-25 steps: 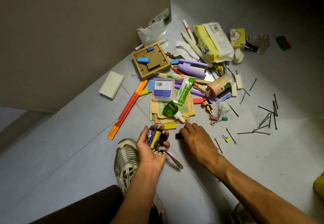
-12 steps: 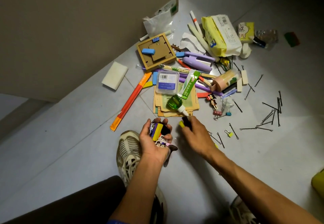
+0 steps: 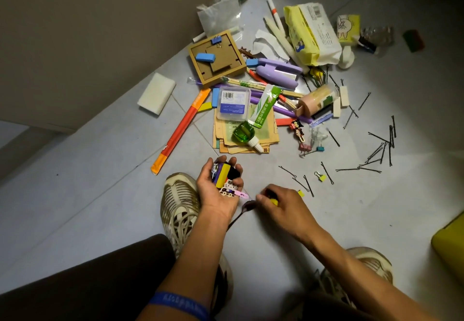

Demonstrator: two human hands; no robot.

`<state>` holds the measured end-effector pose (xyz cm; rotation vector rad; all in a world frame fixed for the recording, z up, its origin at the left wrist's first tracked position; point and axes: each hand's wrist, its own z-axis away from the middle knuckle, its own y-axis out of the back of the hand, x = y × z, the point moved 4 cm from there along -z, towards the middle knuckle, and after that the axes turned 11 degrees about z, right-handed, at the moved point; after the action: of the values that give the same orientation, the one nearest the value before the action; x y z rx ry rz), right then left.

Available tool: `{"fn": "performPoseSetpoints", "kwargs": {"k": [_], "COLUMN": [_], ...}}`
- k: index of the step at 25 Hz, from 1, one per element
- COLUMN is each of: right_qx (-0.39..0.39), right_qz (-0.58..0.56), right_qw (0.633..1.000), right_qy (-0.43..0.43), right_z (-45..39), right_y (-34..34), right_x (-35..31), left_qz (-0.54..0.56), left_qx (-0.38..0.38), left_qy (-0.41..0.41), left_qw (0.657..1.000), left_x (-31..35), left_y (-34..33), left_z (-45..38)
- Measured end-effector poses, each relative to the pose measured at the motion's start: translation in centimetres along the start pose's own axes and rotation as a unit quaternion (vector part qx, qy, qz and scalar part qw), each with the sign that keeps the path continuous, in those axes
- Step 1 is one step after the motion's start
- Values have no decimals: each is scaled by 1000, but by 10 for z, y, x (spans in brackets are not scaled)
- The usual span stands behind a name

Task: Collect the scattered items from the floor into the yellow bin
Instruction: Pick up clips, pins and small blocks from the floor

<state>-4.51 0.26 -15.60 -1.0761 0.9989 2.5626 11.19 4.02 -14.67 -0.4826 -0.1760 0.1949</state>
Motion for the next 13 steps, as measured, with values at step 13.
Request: {"fn": "performPoseSetpoints", "kwargs": {"k": [13], "right_qx": [-41], "right_qz": [122], "right_qw": [990], "right_qy": [61], "right_z": [5], "right_y": [38], "right_x": [-10], "left_qz": [-51], "left_qx": [-27], "left_qy": [-24], "left_qw": [998], "left_x": [0], "left_y": [-26], "left_z": [25]}}
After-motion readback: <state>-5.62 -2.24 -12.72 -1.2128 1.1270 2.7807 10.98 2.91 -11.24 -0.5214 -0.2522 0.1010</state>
